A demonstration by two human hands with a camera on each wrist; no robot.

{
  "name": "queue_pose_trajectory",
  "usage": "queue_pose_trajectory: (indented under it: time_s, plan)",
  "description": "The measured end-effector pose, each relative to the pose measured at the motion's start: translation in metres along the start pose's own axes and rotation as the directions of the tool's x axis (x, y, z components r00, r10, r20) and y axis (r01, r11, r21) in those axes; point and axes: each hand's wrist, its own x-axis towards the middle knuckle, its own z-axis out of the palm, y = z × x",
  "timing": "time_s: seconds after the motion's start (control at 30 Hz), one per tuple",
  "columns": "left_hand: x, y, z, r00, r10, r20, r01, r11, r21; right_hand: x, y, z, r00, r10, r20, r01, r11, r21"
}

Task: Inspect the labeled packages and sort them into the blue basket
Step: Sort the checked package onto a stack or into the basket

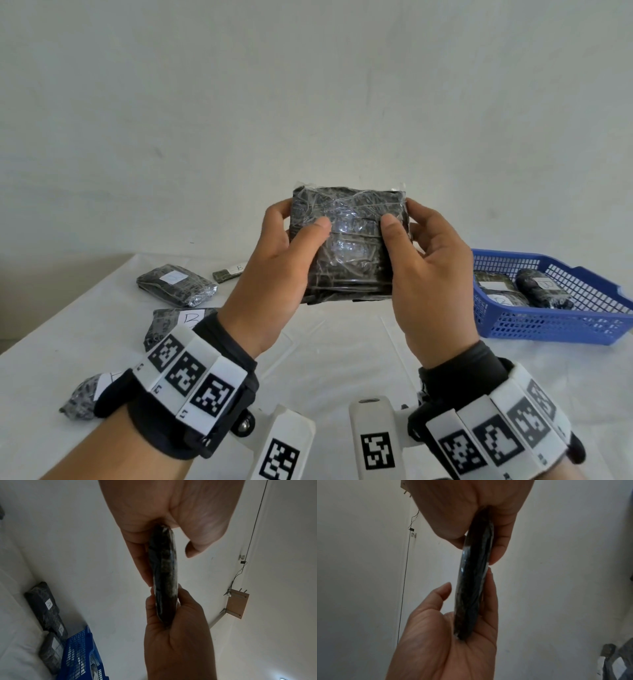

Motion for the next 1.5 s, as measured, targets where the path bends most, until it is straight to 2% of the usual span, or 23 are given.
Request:
queue_pose_trajectory:
  time_s: [0.13,0.33,0.67,0.93,1.07,1.23,1.37,1.5]
  plan:
    - [-0.006,0.001,0.005,0.994,0.094,-0.051,-0.090,0.994,0.063,-0.002,0.001,-0.001,0.998,-0.020,-0.067,0.020,1.000,0.008]
    - [-0.004,-0.002,0.007,0.992,0.128,-0.007,-0.126,0.984,0.127,-0.005,-0.001,0.003,0.996,-0.053,-0.074,0.047,0.995,-0.087]
    - [-0.004,0.000,0.004,0.996,0.089,0.005,-0.089,0.995,0.033,-0.006,-0.003,0.005,0.992,-0.128,-0.019,0.124,0.982,-0.140]
    - [-0.004,0.007,-0.002,1.000,0.012,0.003,-0.012,0.997,-0.077,0.000,0.001,-0.001,0.999,-0.033,0.036,0.027,0.988,0.153]
    - [0.000,0.005,-0.008,1.000,0.015,0.027,-0.013,0.994,-0.104,-0.002,0.001,-0.003,0.995,-0.044,0.091,0.028,0.987,0.161]
    - [0.002,0.004,-0.009,0.998,-0.011,0.063,0.018,0.993,-0.114,-0.005,0.005,-0.001,0.982,-0.087,0.165,0.087,0.996,0.006]
    - [0.001,0.000,-0.007,0.997,0.000,0.071,0.009,0.992,-0.124,-0.006,0.002,0.001,0.978,-0.103,0.181,0.119,0.990,-0.080]
    - [0.001,0.000,-0.006,0.996,0.018,0.089,-0.008,0.994,-0.113,-0.007,-0.002,0.002,0.980,-0.116,0.161,0.133,0.986,-0.096]
